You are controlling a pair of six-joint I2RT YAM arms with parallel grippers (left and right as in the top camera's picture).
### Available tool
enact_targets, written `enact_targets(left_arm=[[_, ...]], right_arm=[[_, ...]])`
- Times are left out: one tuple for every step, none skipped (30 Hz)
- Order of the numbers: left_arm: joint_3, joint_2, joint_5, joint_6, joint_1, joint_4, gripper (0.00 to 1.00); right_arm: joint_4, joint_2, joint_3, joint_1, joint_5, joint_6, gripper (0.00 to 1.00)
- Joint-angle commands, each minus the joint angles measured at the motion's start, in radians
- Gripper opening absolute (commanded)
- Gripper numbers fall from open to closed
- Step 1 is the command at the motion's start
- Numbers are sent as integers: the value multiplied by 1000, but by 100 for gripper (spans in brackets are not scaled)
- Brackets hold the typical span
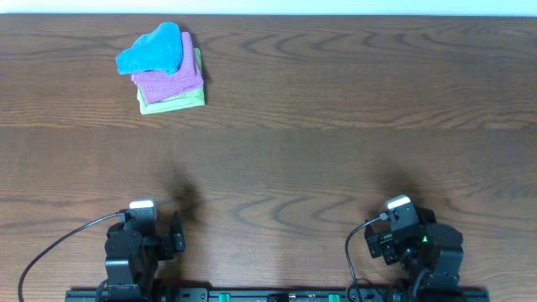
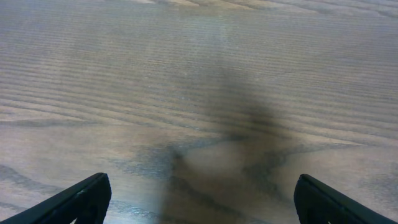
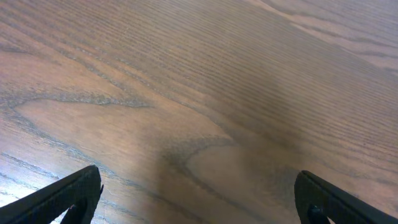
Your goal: Fold the cloth
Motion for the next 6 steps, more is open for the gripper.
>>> enact_targets(left_arm=[[-32,-8,-22,0,6,-50,95],[-32,-8,-22,0,6,-50,95],[-32,-8,-22,0,6,-50,95],[-32,-8,-22,0,6,-50,95],[-32,-8,-22,0,6,-50,95],[-32,-8,-22,0,6,-50,95]], right_arm=[[-2,-7,-3,-8,-6,12,99],[-2,-7,-3,-8,-6,12,99],[-2,-7,-3,-8,-6,12,99],[-2,-7,-3,-8,-6,12,99],[-2,-7,-3,-8,-6,12,99],[-2,-7,-3,-8,-6,12,99]])
